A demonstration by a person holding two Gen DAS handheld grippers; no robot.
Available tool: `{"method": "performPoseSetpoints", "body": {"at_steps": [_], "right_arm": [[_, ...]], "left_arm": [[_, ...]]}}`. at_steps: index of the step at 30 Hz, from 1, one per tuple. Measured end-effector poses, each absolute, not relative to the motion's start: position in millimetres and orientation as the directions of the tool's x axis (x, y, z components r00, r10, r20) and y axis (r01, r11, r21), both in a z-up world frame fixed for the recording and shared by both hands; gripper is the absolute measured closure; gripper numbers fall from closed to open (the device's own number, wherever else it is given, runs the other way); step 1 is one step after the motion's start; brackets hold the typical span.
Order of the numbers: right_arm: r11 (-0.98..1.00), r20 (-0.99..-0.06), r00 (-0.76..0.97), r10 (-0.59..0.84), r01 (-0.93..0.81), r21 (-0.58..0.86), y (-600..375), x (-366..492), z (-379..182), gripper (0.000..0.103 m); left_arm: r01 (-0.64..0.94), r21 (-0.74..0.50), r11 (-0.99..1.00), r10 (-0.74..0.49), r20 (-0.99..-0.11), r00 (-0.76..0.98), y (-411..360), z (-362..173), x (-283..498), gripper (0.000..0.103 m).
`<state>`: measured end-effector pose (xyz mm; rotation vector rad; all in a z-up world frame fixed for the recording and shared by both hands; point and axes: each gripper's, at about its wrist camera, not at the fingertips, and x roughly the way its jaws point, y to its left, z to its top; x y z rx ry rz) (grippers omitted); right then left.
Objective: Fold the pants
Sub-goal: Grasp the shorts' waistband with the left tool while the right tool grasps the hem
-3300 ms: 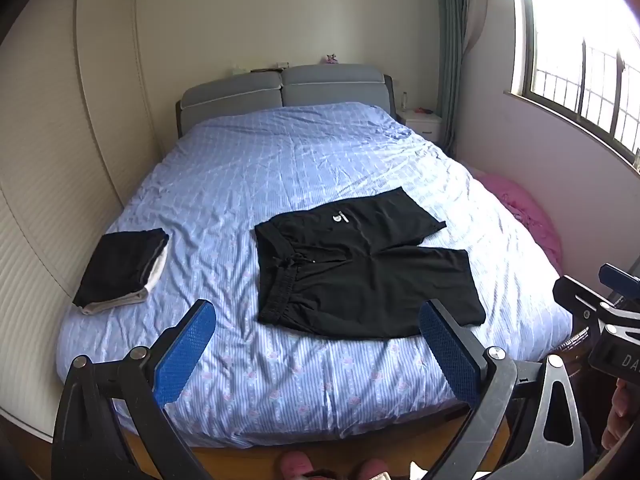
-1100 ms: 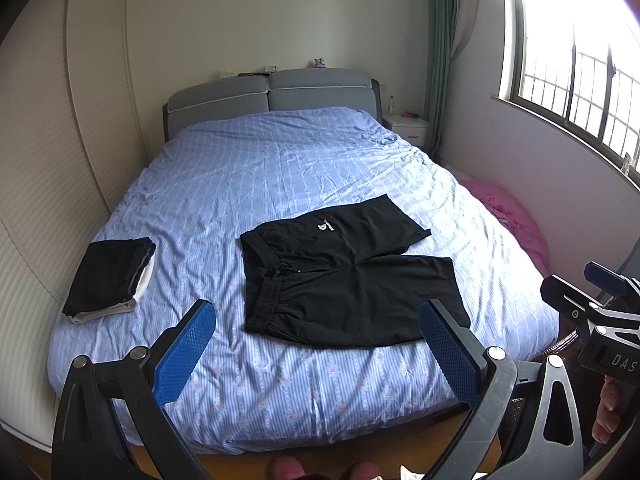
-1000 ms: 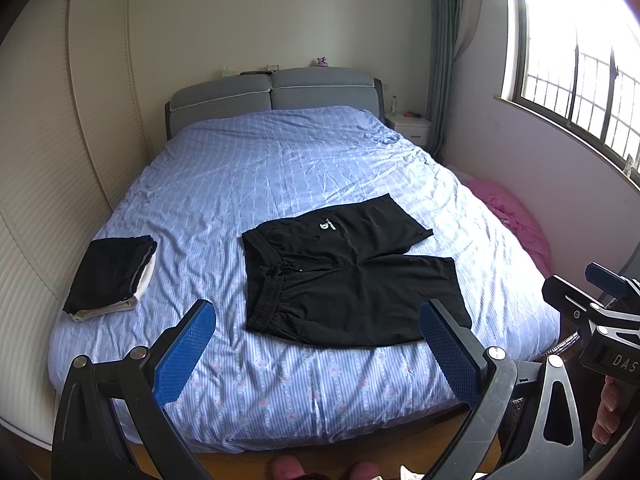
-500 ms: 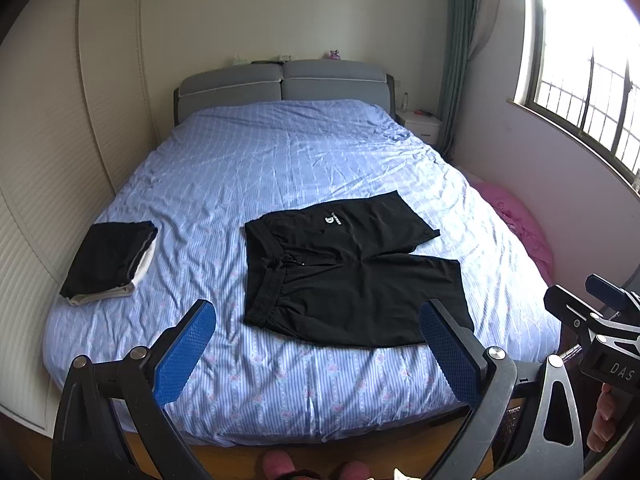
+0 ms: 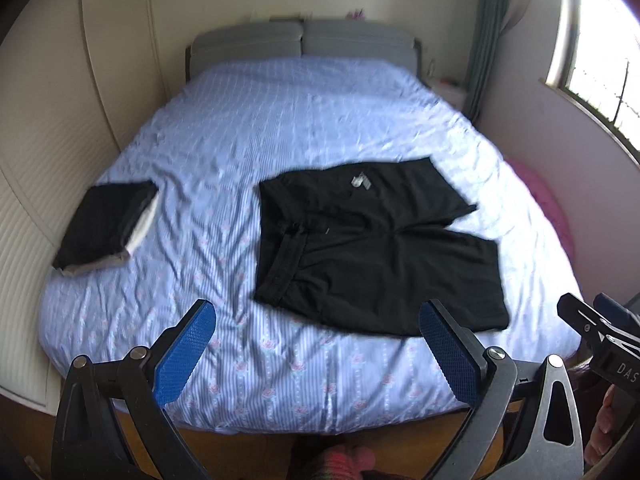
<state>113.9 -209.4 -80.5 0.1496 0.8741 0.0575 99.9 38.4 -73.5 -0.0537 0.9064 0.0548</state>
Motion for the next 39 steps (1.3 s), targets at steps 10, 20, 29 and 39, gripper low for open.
{"method": "performPoseSetpoints", "body": {"at_steps": [10,20,29,39], "right_arm": [[0.946,-0.896,0.429,0.113,0.23,0.229,-206,190,-227,0.017],[0.845,-0.948,0.272,0.165,0.457,0.278,-238,230,-360,0.031],[0.749,-0.929,0.273,0.251,0.553,0.365,-267,239,-394,0.034],[0.833,-0.938,0.29,0.189,0.459,0.31,-289,264,-357,0.097]], "left_arm": [[-0.137,-0.116,0.984,-0.061,-0.934,0.352,81,-226,206,0.001],[-0.328,-0.186,0.926,-0.139,-0.977,0.163,98,-355,251,0.008],[-0.482,-0.289,0.827,-0.228,-0.957,0.181,113,-388,262,0.016],[-0.363,-0.287,0.886,-0.219,-0.951,0.218,103,-338,279,0.095]]}}
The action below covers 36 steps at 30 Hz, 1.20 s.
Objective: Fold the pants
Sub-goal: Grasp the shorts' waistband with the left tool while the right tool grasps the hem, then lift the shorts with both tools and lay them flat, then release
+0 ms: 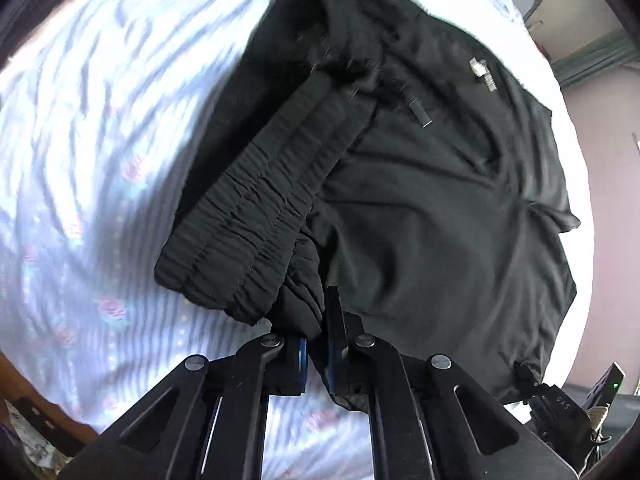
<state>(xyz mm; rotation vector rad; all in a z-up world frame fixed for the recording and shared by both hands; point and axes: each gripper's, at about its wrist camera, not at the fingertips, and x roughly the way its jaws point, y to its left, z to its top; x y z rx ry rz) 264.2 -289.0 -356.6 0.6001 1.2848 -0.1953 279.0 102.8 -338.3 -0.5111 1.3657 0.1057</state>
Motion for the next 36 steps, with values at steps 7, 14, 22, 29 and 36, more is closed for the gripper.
{"method": "performPoseSetpoints", "body": {"at_steps": [7,14,22,29,36], "right_arm": [[0.884,-0.906,0.379,0.186,0.338,0.323,-274,238,-237,0.099],[0.916,-0.856,0.49,0.167,0.244,0.318,-263,253,-160,0.099],[0.947,-0.75,0.642,0.159,0.116,0.3,-253,333,-109,0.099],[0.964,-0.767,0.617,0.179,0.046,0.263,-241,476,-133,0.099],[0.983,-0.877,0.45,0.171,-0.024,0.18,-221,597,-223,0.099]], "left_arm": [[-0.328,-0.257,0.909,-0.155,-0.939,0.306,121,-257,259,0.096],[-0.358,-0.294,0.886,-0.174,-0.927,0.332,128,-223,282,0.096],[-0.417,-0.344,0.841,-0.173,-0.902,0.396,135,-196,354,0.096],[-0.436,-0.333,0.836,-0.139,-0.897,0.419,142,-217,451,0.095],[-0.456,-0.248,0.854,-0.099,-0.94,0.327,144,-276,530,0.095]]}}
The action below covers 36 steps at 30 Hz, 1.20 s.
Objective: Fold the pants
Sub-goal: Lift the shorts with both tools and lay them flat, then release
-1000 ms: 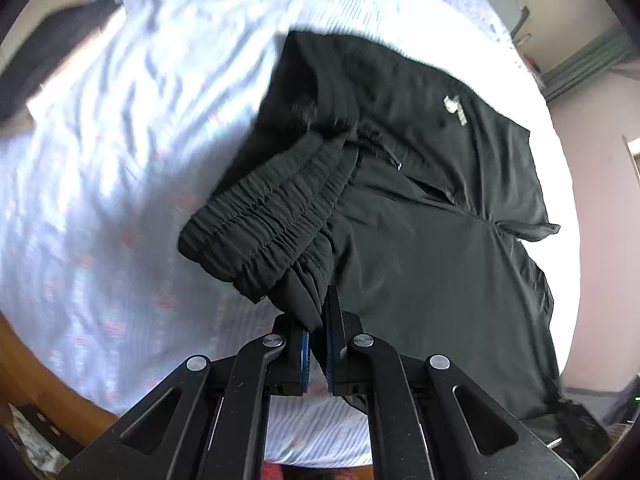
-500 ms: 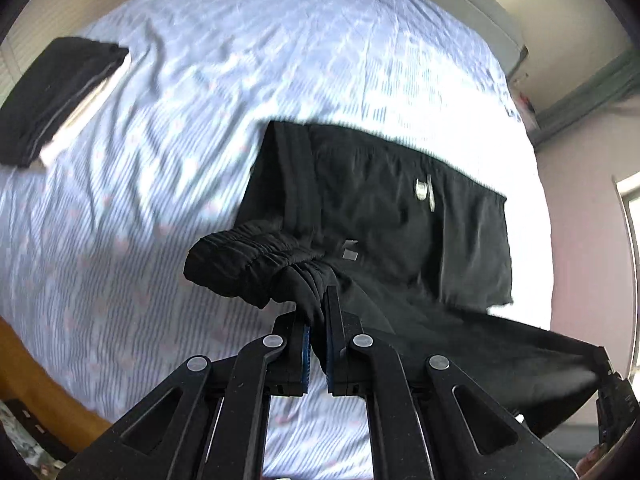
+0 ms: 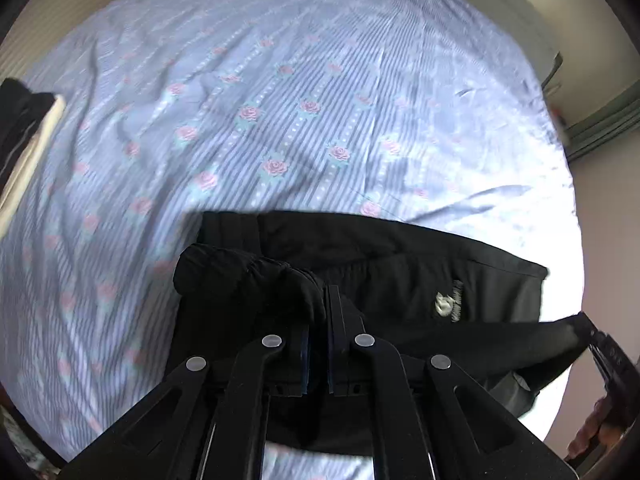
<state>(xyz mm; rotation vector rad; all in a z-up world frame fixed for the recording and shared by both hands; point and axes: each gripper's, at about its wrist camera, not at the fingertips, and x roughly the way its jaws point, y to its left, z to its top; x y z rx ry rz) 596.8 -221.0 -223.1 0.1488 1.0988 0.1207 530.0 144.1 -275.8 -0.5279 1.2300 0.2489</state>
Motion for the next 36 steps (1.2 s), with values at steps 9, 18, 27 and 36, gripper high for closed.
{"method": "performPoseSetpoints", "body": {"at_steps": [9,18,27,36], "right_arm": [[0.988,-0.933,0.326,0.15,-0.083,0.13,-201,672,-298,0.099],[0.951,-0.901,0.308,0.307,-0.127,0.281,-190,686,-280,0.05],[0.955,-0.886,0.378,0.268,-0.228,0.191,-197,632,-206,0.047],[0.938,-0.855,0.421,0.302,-0.293,0.187,-230,494,-205,0.047]], "left_arm": [[-0.5,-0.204,0.842,-0.091,-0.966,0.24,154,-318,578,0.091],[-0.55,-0.252,0.796,-0.113,-0.955,0.274,166,-292,587,0.036],[-0.409,-0.114,0.905,0.045,-0.932,0.359,143,-239,553,0.018],[-0.091,0.005,0.996,0.042,-0.913,0.406,63,-242,445,0.018]]}}
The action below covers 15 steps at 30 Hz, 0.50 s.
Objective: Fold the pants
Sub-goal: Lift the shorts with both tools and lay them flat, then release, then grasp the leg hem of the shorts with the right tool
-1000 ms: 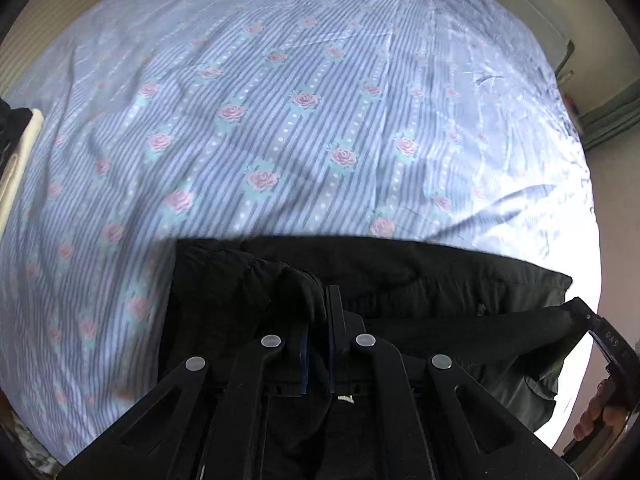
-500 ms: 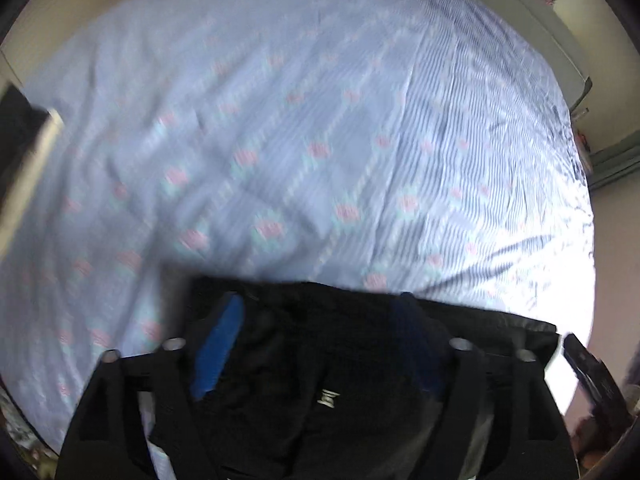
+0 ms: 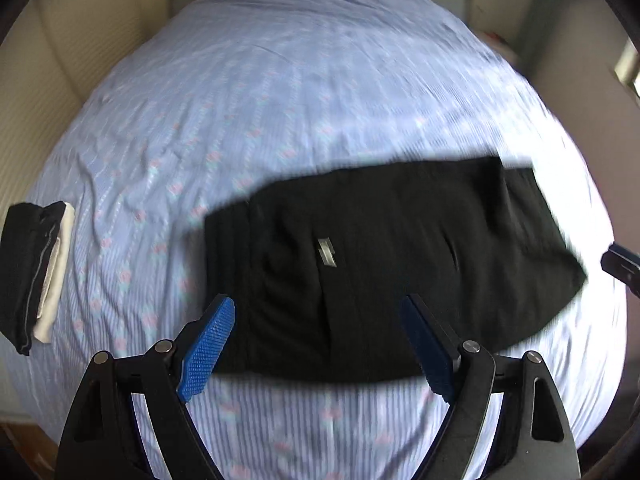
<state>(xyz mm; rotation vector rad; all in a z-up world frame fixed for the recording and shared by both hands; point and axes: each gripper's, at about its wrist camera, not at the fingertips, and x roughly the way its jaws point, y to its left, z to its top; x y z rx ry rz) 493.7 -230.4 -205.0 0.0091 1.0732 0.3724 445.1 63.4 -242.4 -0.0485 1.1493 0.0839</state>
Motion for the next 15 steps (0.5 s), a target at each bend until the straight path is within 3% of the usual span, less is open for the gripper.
{"method": "performPoseSetpoints", "body": {"at_steps": [4,7,15], "right_arm": [[0.931,-0.897,0.3,0.326,-0.267,0.249,-245,451,-252,0.048],[0.923,-0.908,0.255,0.333,-0.287,0.258,-248,440,-283,0.057],[0.903,-0.929,0.162,0.332,-0.339,0.263,-239,459,-338,0.06]], "left_arm": [[0.039,0.038,0.999,0.021,-0.931,0.366,23,-265,410,0.019],[0.099,0.09,0.991,0.051,-0.937,0.345,-5,-285,392,0.019],[0.031,0.088,0.996,0.074,-0.948,0.31,-26,-305,405,0.021]]}}
